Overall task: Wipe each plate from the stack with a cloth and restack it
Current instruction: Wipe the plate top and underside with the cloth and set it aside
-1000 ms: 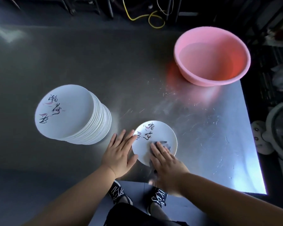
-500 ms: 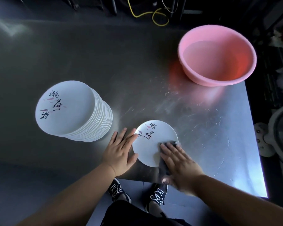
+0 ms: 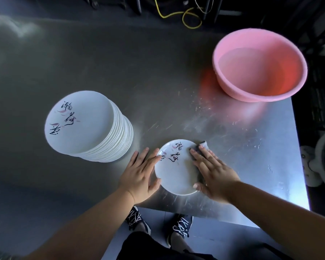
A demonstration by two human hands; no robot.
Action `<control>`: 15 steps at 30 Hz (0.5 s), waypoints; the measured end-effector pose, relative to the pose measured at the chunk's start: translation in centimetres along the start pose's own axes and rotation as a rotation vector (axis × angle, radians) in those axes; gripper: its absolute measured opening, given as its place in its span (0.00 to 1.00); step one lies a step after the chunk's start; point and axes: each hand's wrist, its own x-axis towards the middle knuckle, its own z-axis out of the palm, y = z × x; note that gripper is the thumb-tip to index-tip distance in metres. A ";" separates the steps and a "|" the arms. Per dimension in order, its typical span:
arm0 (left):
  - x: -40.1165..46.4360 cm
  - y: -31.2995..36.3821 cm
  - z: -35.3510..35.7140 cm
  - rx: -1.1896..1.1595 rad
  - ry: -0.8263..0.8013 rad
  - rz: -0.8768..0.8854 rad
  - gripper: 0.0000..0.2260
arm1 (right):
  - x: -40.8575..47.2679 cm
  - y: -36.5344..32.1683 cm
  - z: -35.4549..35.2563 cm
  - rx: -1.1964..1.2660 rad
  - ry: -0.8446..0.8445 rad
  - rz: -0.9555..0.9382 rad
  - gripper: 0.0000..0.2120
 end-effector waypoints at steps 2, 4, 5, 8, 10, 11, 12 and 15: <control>0.1 0.0 0.1 0.012 0.002 0.004 0.33 | 0.1 -0.3 0.1 -0.018 -0.007 0.006 0.42; 0.0 -0.1 0.2 0.021 0.000 0.003 0.33 | 1.8 0.2 -0.5 -0.004 -0.053 0.007 0.43; 0.0 -0.1 0.2 0.019 0.003 0.001 0.33 | 2.7 0.4 -1.0 -0.006 -0.091 0.010 0.44; 0.1 -0.1 0.2 0.019 0.013 -0.003 0.33 | 3.3 0.2 -1.7 0.049 -0.183 0.074 0.45; 0.0 0.0 0.1 0.026 0.010 -0.004 0.33 | 1.1 -1.7 -1.1 0.140 -0.175 0.203 0.46; 0.0 0.0 0.2 0.027 0.011 -0.004 0.33 | -0.3 -3.1 -0.8 0.181 -0.149 0.274 0.46; 0.0 0.0 0.2 0.026 0.014 -0.004 0.33 | -1.6 -4.4 -0.4 0.210 -0.145 0.318 0.45; 0.1 0.0 0.2 0.016 0.026 -0.001 0.33 | -2.8 -6.2 0.3 0.199 -0.202 0.345 0.46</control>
